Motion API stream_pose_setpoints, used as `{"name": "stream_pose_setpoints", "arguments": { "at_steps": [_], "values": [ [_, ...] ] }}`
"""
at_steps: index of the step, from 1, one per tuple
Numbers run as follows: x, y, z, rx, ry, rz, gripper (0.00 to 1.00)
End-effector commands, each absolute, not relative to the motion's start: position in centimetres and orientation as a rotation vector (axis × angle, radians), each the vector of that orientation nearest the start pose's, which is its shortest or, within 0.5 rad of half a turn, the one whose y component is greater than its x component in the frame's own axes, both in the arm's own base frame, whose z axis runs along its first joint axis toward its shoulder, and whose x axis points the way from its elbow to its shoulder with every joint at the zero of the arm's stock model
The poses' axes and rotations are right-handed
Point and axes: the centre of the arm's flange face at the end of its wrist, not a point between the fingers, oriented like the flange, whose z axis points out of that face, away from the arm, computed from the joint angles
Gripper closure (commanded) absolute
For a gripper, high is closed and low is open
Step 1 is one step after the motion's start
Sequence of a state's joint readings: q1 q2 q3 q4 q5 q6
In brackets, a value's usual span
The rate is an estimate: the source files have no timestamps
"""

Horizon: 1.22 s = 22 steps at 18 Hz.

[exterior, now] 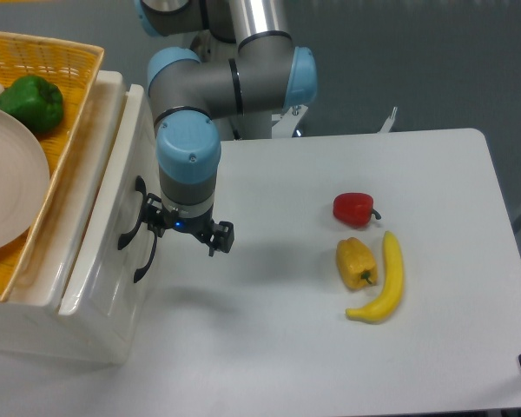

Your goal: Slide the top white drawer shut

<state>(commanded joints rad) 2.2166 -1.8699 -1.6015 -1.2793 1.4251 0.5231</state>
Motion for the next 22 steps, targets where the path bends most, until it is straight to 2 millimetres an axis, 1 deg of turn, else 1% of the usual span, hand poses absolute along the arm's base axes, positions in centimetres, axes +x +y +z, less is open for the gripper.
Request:
{"name": "stream_pose_setpoints", "arguments": {
  "at_steps": [4, 9, 12, 14, 17, 19, 22],
  "values": [
    [-23.8, 56.1, 34.3, -3.074, -0.193, -0.217, 0.0],
    [-24.0, 56.1, 34.1, -3.077, -0.193, -0.216, 0.0],
    [-24.6, 55.9, 34.1, -3.077, -0.2, -0.21, 0.0],
    [-25.2, 55.8, 34.4, -3.07, -0.21, -0.199, 0.0],
    [-27.1, 55.7, 35.2, -3.052, -0.242, -0.172, 0.0],
    [-28.8, 54.7, 35.3, -3.046, -0.272, -0.168, 0.0],
    [-30.6, 53.5, 35.6, -3.048, -0.206, -0.157, 0.0]
  ]
}}
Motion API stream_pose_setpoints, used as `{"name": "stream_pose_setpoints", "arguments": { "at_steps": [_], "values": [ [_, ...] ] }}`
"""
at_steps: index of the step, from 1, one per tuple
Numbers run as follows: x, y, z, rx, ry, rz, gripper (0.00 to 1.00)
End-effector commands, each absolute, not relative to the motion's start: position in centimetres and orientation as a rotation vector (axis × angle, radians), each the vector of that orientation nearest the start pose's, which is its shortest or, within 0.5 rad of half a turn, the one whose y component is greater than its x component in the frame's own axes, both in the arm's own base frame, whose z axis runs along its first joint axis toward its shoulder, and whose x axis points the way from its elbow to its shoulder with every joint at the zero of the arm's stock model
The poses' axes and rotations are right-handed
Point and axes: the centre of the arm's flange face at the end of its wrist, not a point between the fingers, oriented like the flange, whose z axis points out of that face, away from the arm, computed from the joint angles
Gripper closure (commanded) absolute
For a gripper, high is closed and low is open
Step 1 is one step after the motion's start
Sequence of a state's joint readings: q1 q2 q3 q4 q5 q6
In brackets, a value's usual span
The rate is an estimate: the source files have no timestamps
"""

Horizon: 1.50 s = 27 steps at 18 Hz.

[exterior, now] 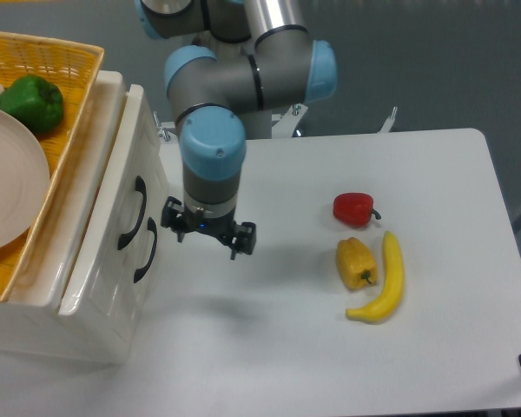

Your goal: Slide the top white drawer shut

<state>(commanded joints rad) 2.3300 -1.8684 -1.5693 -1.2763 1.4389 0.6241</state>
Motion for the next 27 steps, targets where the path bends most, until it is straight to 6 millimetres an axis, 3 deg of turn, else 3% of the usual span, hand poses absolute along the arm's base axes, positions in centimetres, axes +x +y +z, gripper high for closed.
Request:
{"name": "stream_pose_setpoints", "arguments": {
  "at_steps": [7, 13, 18, 27],
  "values": [
    [-34.7, 50.7, 36.0, -3.093, -0.078, -0.061, 0.0],
    [-37.6, 48.5, 35.5, -3.204, 0.33, 0.086, 0.0],
    [-41.5, 45.7, 36.0, -3.216, 0.316, 0.111, 0.0],
    [-45.5, 41.4, 36.1, -3.216, 0.471, 0.088, 0.0]
  ]
}}
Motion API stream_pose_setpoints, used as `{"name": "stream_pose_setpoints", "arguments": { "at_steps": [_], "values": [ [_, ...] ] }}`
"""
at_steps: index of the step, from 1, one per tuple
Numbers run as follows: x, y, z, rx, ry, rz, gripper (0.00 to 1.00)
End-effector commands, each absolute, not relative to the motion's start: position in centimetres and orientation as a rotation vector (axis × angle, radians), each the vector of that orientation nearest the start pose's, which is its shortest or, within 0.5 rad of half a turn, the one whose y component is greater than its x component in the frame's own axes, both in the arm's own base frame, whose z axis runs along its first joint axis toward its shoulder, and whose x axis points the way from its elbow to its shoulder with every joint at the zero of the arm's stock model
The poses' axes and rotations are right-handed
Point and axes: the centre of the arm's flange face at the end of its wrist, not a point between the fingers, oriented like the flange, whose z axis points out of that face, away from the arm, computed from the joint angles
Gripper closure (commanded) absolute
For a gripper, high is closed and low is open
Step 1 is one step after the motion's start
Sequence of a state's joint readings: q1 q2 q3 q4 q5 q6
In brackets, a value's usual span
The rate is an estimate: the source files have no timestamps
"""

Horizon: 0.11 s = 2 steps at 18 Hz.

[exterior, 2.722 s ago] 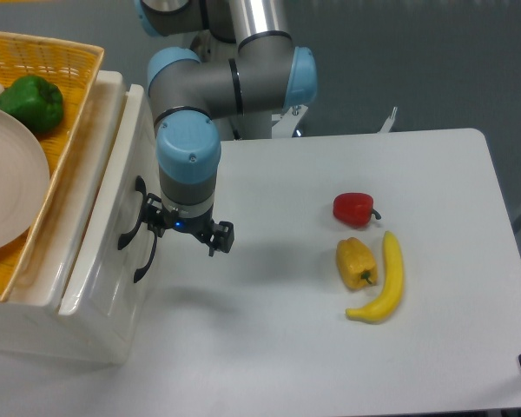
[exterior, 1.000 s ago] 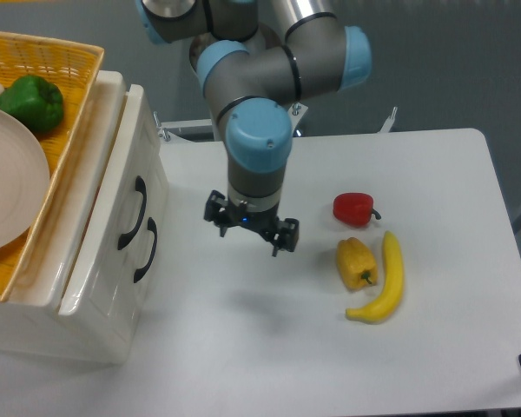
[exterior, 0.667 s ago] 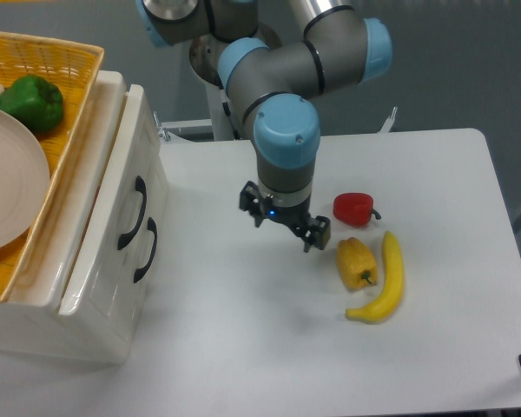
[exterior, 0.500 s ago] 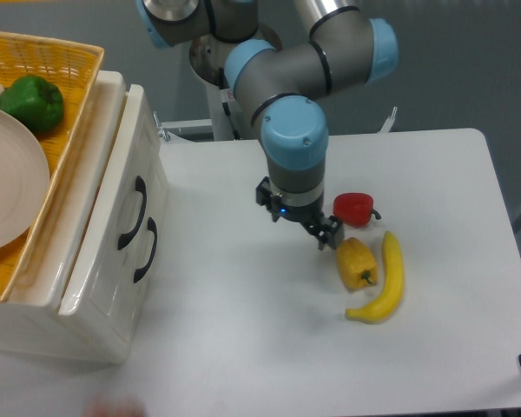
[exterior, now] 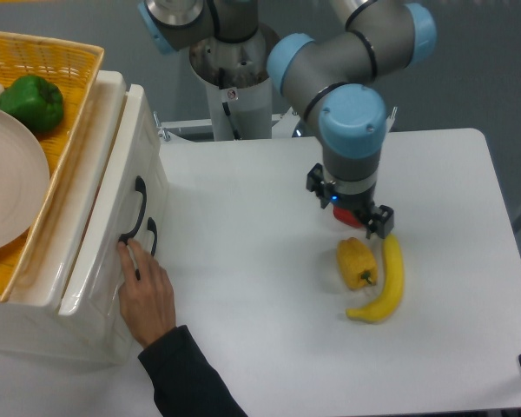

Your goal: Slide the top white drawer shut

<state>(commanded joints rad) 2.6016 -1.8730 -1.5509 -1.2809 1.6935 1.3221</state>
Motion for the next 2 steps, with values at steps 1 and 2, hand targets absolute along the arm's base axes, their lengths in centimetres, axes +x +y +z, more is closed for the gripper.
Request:
{"name": "stream_pose_setpoints", "arguments": {
  "at_steps": [1, 2],
  "values": [
    [-45.64, 41.26, 36.17, -3.216, 0.479, 0.087, 0.0],
    [-45.49, 41.28, 36.12, -3.216, 0.481, 0.085, 0.0]
  ]
}}
